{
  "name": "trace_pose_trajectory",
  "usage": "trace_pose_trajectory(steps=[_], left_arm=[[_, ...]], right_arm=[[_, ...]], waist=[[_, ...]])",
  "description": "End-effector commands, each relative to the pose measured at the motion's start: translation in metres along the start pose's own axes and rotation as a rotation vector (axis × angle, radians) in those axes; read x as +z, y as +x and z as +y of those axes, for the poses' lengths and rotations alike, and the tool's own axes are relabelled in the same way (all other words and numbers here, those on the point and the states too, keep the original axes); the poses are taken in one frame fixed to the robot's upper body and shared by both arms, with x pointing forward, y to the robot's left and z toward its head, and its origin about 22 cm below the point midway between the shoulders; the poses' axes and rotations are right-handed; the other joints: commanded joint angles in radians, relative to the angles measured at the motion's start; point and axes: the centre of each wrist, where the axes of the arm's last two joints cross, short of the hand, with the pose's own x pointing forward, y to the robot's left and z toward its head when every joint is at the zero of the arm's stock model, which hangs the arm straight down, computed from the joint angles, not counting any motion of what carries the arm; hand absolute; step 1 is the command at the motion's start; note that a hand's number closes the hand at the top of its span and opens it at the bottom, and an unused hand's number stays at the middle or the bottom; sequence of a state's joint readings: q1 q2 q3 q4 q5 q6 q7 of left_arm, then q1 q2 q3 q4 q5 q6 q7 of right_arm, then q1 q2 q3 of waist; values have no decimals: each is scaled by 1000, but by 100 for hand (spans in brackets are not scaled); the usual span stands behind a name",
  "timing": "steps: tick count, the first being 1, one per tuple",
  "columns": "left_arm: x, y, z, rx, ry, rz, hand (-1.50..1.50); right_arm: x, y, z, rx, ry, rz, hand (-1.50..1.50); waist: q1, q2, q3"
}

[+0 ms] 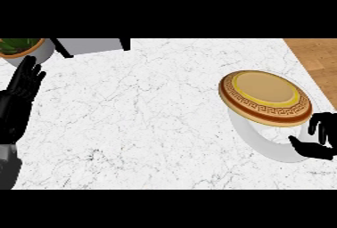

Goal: Pick the can from the plate and place it in the plate

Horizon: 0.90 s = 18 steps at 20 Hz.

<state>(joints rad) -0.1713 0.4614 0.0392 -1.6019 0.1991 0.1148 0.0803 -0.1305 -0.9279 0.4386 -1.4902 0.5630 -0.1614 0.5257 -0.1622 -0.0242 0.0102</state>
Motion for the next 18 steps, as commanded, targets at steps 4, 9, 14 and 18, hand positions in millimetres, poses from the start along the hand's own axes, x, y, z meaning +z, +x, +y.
trace_pose_trajectory(steps=[4, 9, 14, 18], left_arm=[[9, -6, 3, -3, 1, 13, 0], [8, 2, 8, 3, -19, -4, 0], [2, 2, -8, -1, -53, -28, 0], [-4, 8, -19, 24, -111, -35, 0]], right_arm=[[5, -68, -40, -183, -180, -221, 150], [12, -82, -61, -432, -234, -425, 150], [22, -131, -102, -527, -233, -538, 150], [43, -165, -97, -557, -220, -527, 150]], waist=[[9, -4, -1], [29, -6, -4], [69, 9, -9], [115, 16, -10]])
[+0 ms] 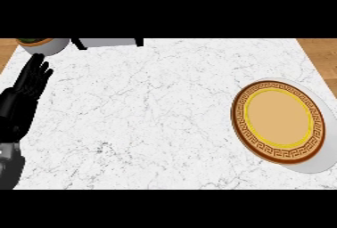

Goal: Pick the can from the plate and place it in the plate

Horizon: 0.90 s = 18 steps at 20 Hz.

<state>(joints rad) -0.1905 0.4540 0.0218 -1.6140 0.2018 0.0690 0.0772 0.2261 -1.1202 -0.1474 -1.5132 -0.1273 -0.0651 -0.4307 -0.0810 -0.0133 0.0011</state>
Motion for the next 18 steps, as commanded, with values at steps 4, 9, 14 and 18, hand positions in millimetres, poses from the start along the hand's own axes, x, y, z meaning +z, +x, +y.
trace_pose_trajectory(steps=[4, 9, 14, 18], left_arm=[[-14, 15, -27, 18, -64, -29, 0], [-15, 17, -24, 29, -92, -24, 0], [-11, 2, -35, 15, -87, -24, 0], [-19, 20, -20, 15, -107, -35, 0]], right_arm=[[5, 28, -4, -79, 27, -23, 150], [-17, 58, 21, -145, 50, 11, 150], [-39, 77, 65, -139, 57, 37, 150], [-63, 66, 107, -68, 82, 61, 150]], waist=[[63, 10, -2], [83, 14, -2], [92, 15, -2], [102, 18, -1]])
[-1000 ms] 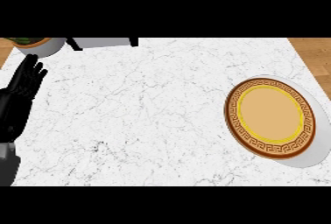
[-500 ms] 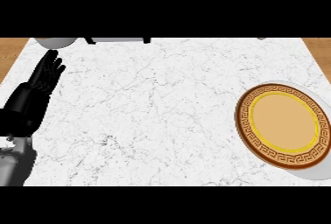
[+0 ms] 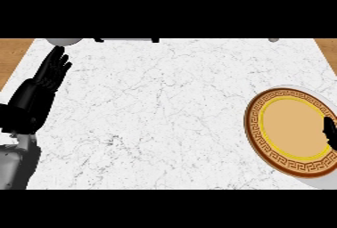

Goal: Pick the can from the plate and place it in the plate

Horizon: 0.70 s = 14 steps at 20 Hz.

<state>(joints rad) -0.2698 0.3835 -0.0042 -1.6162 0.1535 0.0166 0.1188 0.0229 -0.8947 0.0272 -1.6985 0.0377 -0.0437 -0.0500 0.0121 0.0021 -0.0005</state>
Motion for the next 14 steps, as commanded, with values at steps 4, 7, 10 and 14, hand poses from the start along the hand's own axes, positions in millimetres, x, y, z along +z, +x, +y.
trace_pose_trajectory(steps=[4, 7, 10, 14], left_arm=[[-8, -2, -17, -7, -1, -9, 0], [-5, 7, 4, 21, 2, 1, 0], [1, 6, -2, -5, 4, -20, 0], [-1, -5, 0, -6, 14, 4, 0]], right_arm=[[-41, -7, 77, 79, 48, 19, 150], [-56, 2, 71, 83, 119, 48, 150], [-66, 2, 111, -46, 79, 144, -150], [-78, 4, 135, -104, 146, 112, -150]], waist=[[9, 5, 1], [-3, 0, 1], [1, 0, 1], [-3, 0, 1]])
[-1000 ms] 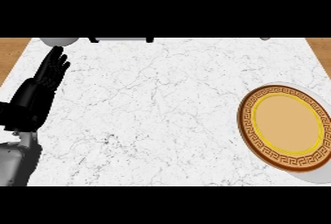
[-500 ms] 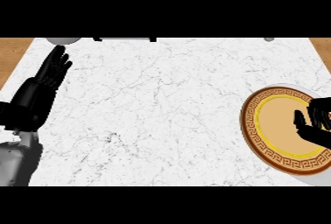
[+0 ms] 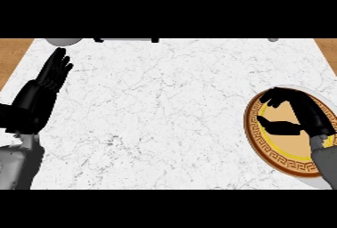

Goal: Pick the can from the plate and place it in the plate

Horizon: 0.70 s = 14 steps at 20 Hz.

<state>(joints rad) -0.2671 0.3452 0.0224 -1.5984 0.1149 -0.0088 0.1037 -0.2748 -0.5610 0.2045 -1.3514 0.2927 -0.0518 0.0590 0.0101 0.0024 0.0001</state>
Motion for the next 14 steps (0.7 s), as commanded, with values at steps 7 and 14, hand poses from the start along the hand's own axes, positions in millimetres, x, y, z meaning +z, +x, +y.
trace_pose_trajectory(steps=[7, 14], left_arm=[[-10, 9, 8, 1, 23, -12, 0], [-2, 2, 19, -4, 15, 7, 0]], right_arm=[[-34, 24, 13, -296, -77, -107, -150], [-24, -13, -24, -541, -183, -106, -150]], waist=[[-9, -2, 0], [-10, -3, 0]])
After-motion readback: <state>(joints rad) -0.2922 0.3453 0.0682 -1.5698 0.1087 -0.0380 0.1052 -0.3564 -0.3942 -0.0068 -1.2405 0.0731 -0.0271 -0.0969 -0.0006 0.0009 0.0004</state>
